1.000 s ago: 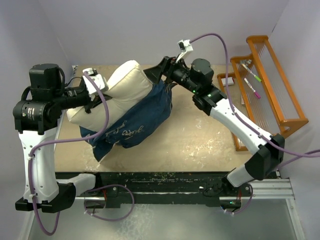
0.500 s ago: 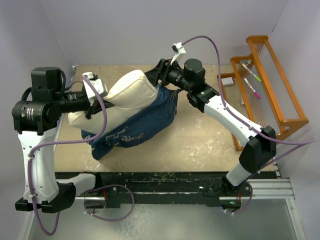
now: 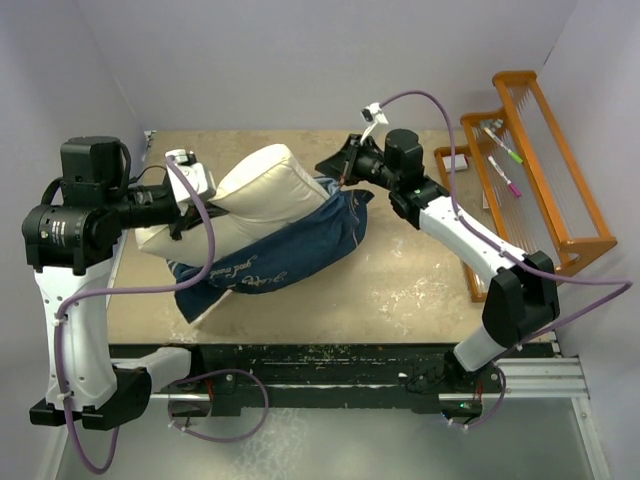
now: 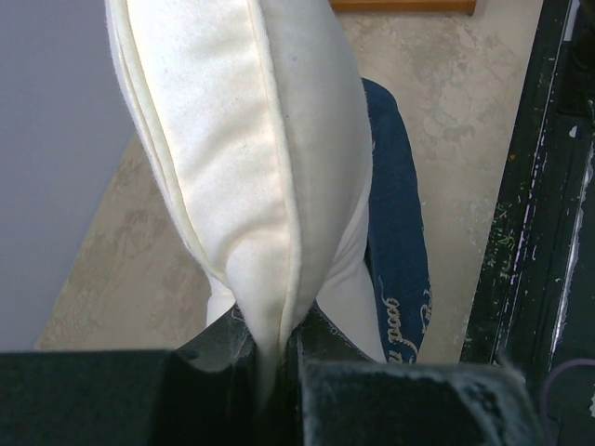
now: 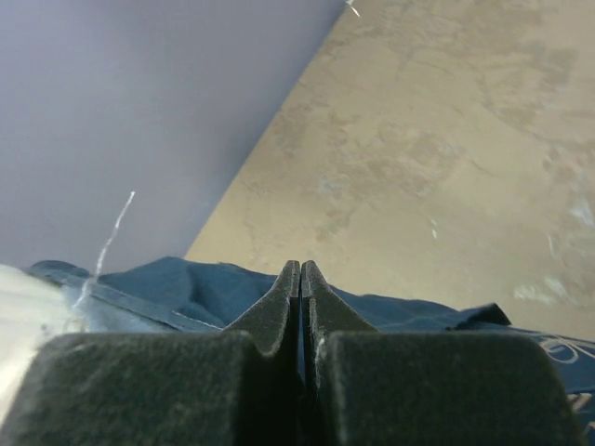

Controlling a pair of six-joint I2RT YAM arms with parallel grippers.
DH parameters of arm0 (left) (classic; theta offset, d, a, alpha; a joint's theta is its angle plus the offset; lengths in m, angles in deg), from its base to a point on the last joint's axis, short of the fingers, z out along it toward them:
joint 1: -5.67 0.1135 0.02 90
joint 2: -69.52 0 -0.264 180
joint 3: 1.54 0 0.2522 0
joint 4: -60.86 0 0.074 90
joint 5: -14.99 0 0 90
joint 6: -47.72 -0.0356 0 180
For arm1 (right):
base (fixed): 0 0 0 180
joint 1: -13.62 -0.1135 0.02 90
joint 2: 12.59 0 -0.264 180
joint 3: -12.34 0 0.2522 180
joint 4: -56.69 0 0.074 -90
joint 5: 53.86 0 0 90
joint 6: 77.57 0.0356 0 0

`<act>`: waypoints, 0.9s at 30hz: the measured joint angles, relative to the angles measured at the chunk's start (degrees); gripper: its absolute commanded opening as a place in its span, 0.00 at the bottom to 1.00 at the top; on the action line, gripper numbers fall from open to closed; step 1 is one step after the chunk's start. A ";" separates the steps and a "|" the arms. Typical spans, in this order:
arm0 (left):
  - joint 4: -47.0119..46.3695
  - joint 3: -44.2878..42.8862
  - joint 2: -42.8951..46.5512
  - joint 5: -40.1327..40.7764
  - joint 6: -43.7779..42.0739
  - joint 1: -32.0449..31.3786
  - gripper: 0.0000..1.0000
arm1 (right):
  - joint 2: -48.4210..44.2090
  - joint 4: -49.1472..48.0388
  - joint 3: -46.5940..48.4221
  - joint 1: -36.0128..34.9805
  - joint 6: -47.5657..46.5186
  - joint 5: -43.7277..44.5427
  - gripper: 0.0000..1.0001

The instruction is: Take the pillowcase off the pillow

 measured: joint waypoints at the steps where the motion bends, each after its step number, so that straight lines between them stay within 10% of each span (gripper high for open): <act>1: 0.00 0.00 0.11 0.11 -0.20 -0.13 0.00 | 0.02 -0.02 -1.01 0.66 0.20 0.00 0.00; 25: -16.37 6.99 10.43 14.47 9.11 -0.42 0.00 | -1.29 -3.96 -30.21 6.95 -2.54 16.90 0.01; 27: -16.09 5.86 8.33 13.92 10.03 -0.31 0.00 | -4.33 -2.21 -28.68 6.73 -4.57 17.64 0.22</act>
